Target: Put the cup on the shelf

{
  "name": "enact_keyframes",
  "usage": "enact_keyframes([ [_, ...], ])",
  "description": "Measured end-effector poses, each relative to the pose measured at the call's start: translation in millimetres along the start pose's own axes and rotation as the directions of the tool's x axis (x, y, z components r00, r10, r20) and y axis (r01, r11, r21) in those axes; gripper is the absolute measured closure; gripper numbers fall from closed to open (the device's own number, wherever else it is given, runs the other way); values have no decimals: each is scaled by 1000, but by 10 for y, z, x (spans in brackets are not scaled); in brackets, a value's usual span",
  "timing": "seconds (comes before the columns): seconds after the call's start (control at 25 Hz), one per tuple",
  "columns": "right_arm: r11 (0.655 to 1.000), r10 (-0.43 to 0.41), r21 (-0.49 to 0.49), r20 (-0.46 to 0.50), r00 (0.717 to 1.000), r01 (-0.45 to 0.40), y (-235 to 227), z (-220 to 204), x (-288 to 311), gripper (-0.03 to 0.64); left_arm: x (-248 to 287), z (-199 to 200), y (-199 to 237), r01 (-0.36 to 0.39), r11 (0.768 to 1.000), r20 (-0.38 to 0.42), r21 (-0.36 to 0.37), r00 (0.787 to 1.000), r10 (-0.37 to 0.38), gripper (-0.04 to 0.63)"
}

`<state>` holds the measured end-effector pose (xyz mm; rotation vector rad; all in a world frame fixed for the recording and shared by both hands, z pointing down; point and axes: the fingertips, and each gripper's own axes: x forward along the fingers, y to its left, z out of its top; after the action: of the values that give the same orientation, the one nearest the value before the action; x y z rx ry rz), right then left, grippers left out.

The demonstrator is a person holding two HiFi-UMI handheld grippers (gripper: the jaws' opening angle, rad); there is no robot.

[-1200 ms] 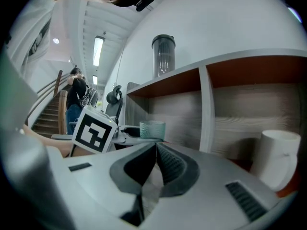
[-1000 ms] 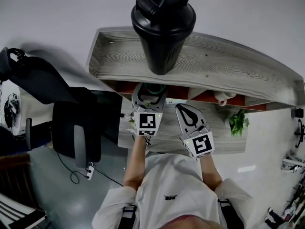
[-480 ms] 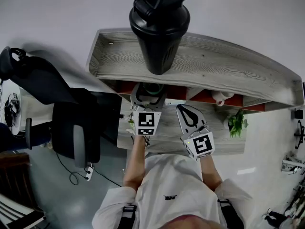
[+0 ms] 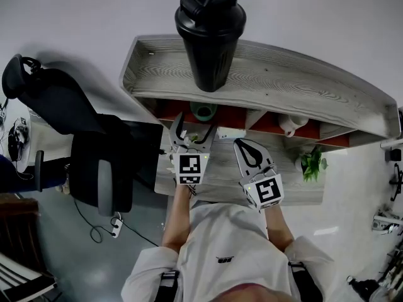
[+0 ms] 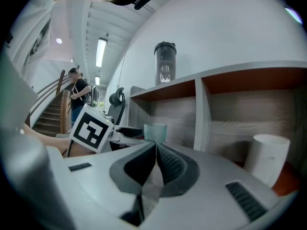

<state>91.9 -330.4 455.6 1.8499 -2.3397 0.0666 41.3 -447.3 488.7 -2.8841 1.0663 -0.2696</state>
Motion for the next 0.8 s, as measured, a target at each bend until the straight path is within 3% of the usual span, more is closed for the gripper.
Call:
enact_keyframes([
  [0.4,999,43,2,25,999,-43,124,48,-78,586,-549,165,22,-26,999,46,-33,999,27,210],
  [0.44,999,48,0,31,998,-48,134,59,-85,586,-599,195,26,-37,999,52,-28,998,39,233],
  [0.52,998,62,-11,41,997,-62,162,101,-100,586,-710,269,44,-74,997,73,-13,994,75,389],
  [0.8,994,107,-33,76,991,-105,253,230,-169,586,-1059,417,-1,-113,993,114,-21,987,115,523],
])
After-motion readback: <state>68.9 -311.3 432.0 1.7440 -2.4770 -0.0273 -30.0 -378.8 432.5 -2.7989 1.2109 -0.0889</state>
